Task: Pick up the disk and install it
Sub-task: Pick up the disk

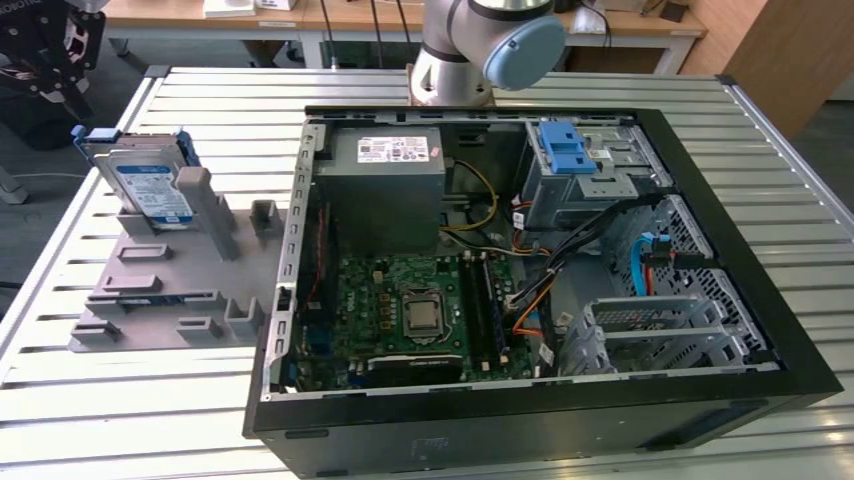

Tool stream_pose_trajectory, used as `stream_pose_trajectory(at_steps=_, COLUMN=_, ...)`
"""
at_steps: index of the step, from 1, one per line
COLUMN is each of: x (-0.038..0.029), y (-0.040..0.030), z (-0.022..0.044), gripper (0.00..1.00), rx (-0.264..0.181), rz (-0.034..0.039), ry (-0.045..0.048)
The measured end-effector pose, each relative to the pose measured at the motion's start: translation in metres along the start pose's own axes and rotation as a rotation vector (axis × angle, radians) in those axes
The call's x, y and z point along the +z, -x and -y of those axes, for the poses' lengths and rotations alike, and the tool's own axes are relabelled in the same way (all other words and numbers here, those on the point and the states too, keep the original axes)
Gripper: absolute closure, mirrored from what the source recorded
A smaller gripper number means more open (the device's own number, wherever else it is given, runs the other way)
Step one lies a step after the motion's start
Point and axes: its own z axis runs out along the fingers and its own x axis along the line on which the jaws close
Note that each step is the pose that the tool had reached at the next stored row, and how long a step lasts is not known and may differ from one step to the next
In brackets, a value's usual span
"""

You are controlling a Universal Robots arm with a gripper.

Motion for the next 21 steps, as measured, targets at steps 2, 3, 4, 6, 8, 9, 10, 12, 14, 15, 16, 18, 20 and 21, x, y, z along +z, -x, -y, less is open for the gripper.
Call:
stream_pose_trajectory(at_steps=2, x=0.0000, y=0.0000, z=0.0000, gripper=0.89, rx=-0.006, rz=-0.0003, ry=0.0001)
stream_pose_trajectory(at_steps=3, x=0.0000, y=0.0000, z=0.0000, gripper=0.89, rx=-0.010, rz=-0.0004, ry=0.0001)
stream_pose_trajectory(at_steps=4, x=0.0000, y=0.0000, z=0.0000, gripper=0.89, rx=-0.014, rz=-0.0006, ry=0.0002)
stream_pose_trajectory(at_steps=6, x=0.0000, y=0.0000, z=0.0000, gripper=0.89, rx=-0.022, rz=-0.0010, ry=0.0003)
stream_pose_trajectory(at_steps=8, x=0.0000, y=0.0000, z=0.0000, gripper=0.89, rx=-0.029, rz=-0.0013, ry=0.0004)
stream_pose_trajectory(at_steps=9, x=0.0000, y=0.0000, z=0.0000, gripper=0.89, rx=-0.033, rz=-0.0014, ry=0.0005)
stream_pose_trajectory(at_steps=10, x=0.0000, y=0.0000, z=0.0000, gripper=0.89, rx=-0.037, rz=-0.0016, ry=0.0005)
stream_pose_trajectory(at_steps=12, x=0.0000, y=0.0000, z=0.0000, gripper=0.89, rx=-0.044, rz=-0.0019, ry=0.0006)
stream_pose_trajectory(at_steps=14, x=0.0000, y=0.0000, z=0.0000, gripper=0.89, rx=-0.050, rz=-0.0022, ry=0.0007)
stream_pose_trajectory(at_steps=15, x=0.0000, y=0.0000, z=0.0000, gripper=0.89, rx=-0.053, rz=-0.0024, ry=0.0008)
stream_pose_trajectory(at_steps=16, x=0.0000, y=0.0000, z=0.0000, gripper=0.89, rx=-0.057, rz=-0.0025, ry=0.0008)
stream_pose_trajectory(at_steps=18, x=0.0000, y=0.0000, z=0.0000, gripper=0.89, rx=-0.065, rz=-0.0028, ry=0.0009)
stream_pose_trajectory(at_steps=20, x=0.0000, y=0.0000, z=0.0000, gripper=0.89, rx=-0.073, rz=-0.0032, ry=0.0010)
stream_pose_trajectory(at_steps=21, x=0.0000, y=0.0000, z=0.0000, gripper=0.89, rx=-0.077, rz=-0.0034, ry=0.0011)
